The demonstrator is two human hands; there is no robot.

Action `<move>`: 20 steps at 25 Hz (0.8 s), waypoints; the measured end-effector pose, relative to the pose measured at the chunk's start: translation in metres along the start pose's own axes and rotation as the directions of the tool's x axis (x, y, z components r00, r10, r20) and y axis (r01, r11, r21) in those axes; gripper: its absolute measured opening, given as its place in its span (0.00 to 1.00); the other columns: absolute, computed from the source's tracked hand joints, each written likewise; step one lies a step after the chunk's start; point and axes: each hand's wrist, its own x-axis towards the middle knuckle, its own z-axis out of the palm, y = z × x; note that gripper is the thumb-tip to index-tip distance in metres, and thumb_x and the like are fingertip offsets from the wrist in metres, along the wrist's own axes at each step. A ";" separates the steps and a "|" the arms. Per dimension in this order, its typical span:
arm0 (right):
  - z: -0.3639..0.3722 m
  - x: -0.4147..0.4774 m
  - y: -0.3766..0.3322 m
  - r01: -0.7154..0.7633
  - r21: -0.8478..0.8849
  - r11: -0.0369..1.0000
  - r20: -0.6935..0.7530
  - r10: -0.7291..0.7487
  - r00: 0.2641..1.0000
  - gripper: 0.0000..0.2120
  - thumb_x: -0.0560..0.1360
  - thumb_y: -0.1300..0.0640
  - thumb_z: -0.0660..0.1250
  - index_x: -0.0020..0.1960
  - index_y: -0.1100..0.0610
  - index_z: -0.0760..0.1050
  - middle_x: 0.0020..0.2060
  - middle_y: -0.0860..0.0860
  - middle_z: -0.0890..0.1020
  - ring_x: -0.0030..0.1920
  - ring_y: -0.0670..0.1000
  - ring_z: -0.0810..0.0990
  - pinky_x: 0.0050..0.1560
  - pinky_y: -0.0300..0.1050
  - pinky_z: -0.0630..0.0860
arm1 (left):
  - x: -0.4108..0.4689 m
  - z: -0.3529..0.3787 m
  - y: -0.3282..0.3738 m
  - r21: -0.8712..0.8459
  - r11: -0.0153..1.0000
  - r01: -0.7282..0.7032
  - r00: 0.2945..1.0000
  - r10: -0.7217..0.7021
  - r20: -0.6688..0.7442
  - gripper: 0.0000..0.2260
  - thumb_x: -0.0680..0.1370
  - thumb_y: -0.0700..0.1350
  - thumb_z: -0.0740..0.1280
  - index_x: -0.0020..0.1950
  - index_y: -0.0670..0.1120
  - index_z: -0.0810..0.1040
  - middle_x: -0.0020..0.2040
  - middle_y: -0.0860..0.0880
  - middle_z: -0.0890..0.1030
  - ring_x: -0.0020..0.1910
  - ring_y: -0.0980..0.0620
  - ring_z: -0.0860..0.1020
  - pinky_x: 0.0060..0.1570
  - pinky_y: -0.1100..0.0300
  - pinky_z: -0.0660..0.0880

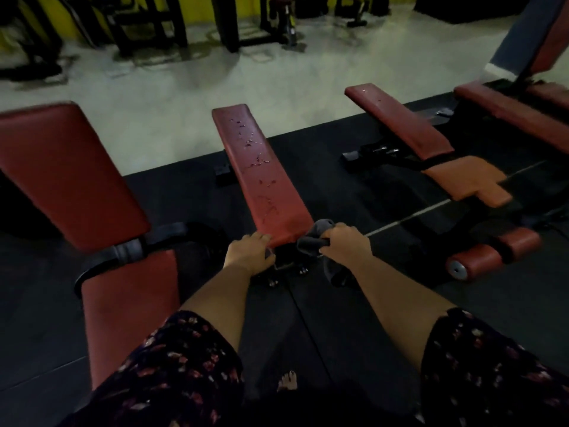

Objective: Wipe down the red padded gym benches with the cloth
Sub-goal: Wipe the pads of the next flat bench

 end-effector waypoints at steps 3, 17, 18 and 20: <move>-0.008 0.046 -0.018 0.031 0.004 1.000 0.010 -0.031 0.999 0.16 0.76 0.47 0.65 0.62 0.49 0.77 0.58 0.56 0.74 0.58 0.61 0.73 0.55 0.55 0.76 | 0.033 -0.014 -0.023 -0.046 0.998 0.042 0.999 -0.043 -0.012 0.27 0.79 0.58 0.61 0.77 0.52 0.62 0.71 0.49 0.69 0.66 0.45 0.71 0.56 0.49 0.73; -0.072 0.315 -0.094 0.124 0.008 0.992 -0.006 -0.124 0.992 0.18 0.77 0.46 0.65 0.65 0.49 0.75 0.61 0.55 0.72 0.60 0.60 0.72 0.52 0.53 0.73 | 0.212 -0.070 -0.167 -0.087 0.970 0.227 0.973 -0.223 0.054 0.30 0.80 0.59 0.62 0.79 0.53 0.57 0.73 0.50 0.65 0.70 0.46 0.68 0.61 0.46 0.72; -0.079 0.331 -0.099 0.122 0.004 0.992 -0.014 -0.122 0.992 0.18 0.77 0.46 0.65 0.65 0.49 0.75 0.61 0.55 0.72 0.60 0.59 0.73 0.52 0.53 0.73 | 0.227 -0.075 -0.173 -0.084 0.971 0.224 0.974 -0.220 0.058 0.30 0.80 0.59 0.62 0.79 0.53 0.57 0.74 0.50 0.65 0.70 0.46 0.67 0.61 0.46 0.72; -0.090 0.357 -0.105 0.105 -0.012 0.994 -0.041 -0.105 0.994 0.18 0.77 0.46 0.65 0.66 0.49 0.74 0.61 0.55 0.72 0.60 0.59 0.73 0.52 0.53 0.73 | 0.258 -0.083 -0.180 -0.103 0.975 0.199 0.979 -0.193 0.069 0.30 0.80 0.58 0.62 0.79 0.53 0.56 0.75 0.50 0.64 0.71 0.46 0.66 0.62 0.46 0.72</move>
